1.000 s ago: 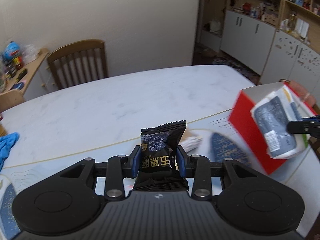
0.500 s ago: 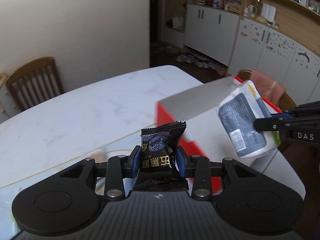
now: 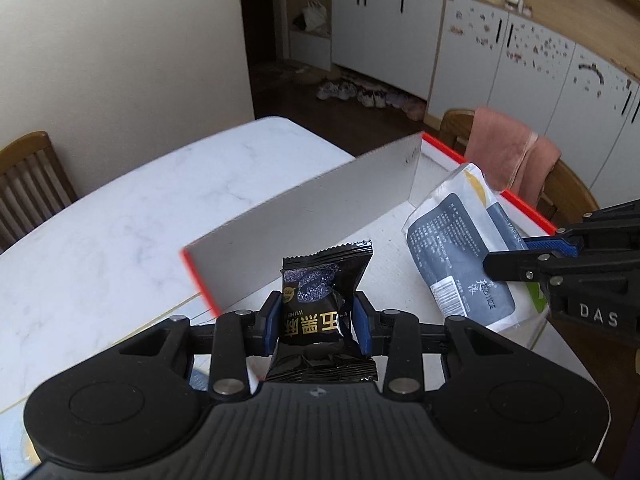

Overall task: Organize objects
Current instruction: 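Carry the black packet in the left tool while the right tool carries the paper bag into the box, then open the left tool over the box while the right tool releases the paper bag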

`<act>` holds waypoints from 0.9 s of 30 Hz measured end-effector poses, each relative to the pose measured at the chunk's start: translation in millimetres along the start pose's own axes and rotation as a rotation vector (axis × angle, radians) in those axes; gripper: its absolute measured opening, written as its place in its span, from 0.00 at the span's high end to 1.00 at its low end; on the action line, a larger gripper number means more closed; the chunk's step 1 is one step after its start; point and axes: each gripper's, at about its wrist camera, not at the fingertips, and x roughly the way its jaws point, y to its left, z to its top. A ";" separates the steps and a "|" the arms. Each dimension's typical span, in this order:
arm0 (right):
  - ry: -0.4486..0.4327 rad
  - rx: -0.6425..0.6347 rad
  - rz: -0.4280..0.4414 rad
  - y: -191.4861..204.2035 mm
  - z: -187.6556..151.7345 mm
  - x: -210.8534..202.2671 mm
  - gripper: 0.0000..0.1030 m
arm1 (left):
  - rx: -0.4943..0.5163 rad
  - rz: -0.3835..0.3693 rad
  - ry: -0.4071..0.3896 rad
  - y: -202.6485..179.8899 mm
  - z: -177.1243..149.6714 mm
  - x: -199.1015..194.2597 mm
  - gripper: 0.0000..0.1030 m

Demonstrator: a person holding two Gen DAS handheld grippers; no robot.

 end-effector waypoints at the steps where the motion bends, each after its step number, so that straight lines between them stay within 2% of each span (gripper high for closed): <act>1: 0.008 -0.004 -0.001 -3.6 -0.8 3.0 0.91 | 0.008 0.003 0.011 -3.0 1.9 7.2 0.66; 14: 0.132 -0.037 -0.011 -21.5 -8.8 53.9 0.91 | 0.079 0.004 0.177 -28.3 9.8 80.8 0.65; 21: 0.178 -0.052 -0.015 -24.3 -14.0 69.3 0.90 | 0.054 -0.007 0.286 -26.8 7.9 104.8 0.65; 27: 0.192 -0.049 -0.004 -25.4 -15.2 71.2 0.82 | 0.083 -0.004 0.343 -30.9 9.4 115.3 0.64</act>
